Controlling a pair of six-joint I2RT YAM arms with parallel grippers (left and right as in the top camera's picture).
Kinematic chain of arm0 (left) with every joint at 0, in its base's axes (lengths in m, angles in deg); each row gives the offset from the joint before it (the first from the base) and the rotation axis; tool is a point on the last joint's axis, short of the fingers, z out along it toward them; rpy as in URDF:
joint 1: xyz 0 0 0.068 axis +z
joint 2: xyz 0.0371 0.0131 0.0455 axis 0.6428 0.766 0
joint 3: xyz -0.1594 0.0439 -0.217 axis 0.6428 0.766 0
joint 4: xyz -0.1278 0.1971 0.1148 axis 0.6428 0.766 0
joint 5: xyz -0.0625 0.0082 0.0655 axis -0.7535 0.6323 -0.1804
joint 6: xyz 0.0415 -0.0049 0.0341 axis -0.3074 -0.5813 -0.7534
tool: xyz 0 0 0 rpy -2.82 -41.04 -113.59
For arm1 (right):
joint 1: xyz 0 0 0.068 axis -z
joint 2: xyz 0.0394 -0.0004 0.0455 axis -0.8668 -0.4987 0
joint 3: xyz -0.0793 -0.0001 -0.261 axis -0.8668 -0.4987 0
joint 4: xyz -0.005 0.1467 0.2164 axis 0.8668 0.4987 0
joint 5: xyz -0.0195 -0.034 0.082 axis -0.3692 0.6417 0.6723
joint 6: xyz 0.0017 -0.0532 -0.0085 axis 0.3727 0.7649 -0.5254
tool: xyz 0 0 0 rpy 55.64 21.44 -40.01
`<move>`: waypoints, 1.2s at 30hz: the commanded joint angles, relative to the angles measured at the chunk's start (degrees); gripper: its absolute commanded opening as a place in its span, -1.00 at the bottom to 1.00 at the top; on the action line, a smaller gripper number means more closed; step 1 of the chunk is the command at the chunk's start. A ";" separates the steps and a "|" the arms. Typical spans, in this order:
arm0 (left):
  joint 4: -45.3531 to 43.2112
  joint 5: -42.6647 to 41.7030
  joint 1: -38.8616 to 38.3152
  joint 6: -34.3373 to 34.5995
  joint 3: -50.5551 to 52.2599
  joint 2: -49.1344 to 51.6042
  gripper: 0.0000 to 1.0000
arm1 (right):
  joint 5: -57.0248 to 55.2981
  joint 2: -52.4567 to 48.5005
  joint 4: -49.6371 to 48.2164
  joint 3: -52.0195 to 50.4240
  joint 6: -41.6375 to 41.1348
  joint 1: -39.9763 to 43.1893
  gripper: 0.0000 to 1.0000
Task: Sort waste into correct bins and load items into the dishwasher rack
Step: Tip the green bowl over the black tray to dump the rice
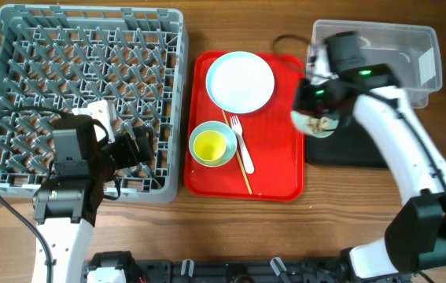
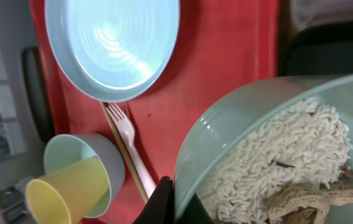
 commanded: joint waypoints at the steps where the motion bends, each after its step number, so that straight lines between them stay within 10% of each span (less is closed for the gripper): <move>1: 0.02 -0.94 0.24 0.09 -1.07 -0.09 1.00 | 15.65 0.74 0.02 -2.49 9.86 8.07 -0.91; 21: 0.02 -0.94 0.24 0.09 -1.07 -0.09 1.00 | 65.81 -15.37 -3.96 -10.19 15.47 35.30 -0.91; 36: 0.02 -0.96 0.24 0.09 -1.07 -0.09 1.00 | 55.34 -15.76 -5.20 -10.19 6.27 38.14 -0.92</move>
